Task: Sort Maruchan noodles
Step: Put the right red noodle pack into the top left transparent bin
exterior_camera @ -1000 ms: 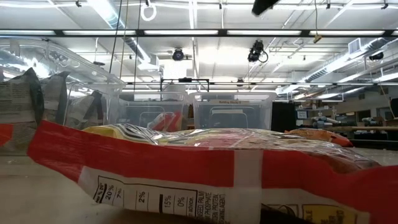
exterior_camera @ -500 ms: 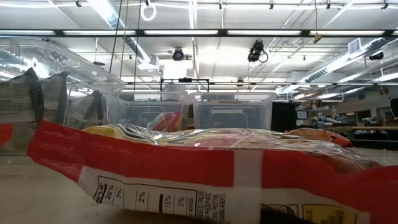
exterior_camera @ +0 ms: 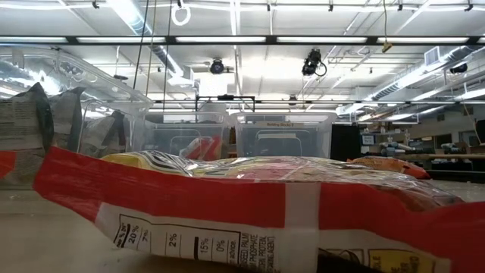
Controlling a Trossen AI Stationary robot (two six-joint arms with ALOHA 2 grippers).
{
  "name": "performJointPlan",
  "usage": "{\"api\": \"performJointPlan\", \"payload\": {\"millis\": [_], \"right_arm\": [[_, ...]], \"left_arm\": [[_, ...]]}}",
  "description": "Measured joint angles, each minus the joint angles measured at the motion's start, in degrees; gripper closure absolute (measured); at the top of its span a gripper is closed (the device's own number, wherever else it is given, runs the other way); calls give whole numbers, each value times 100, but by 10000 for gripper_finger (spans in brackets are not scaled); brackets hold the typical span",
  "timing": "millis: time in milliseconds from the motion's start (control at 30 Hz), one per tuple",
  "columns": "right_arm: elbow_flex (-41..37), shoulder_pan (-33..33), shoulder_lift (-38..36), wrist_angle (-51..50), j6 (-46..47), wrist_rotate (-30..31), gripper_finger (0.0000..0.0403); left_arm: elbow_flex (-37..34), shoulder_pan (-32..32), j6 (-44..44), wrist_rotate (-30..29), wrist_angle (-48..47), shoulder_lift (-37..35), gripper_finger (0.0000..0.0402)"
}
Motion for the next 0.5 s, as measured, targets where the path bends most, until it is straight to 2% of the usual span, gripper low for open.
{"api": "performJointPlan", "payload": {"millis": [200, 500], "right_arm": [[-226, -82, 0, 49, 62, 39, 119], [-402, -109, 2, 96, 413, -69, 119]], "left_arm": [[105, -78, -880, -22, -9, 654, 198], [107, 120, -905, 460, 549, 1515, 198]]}}
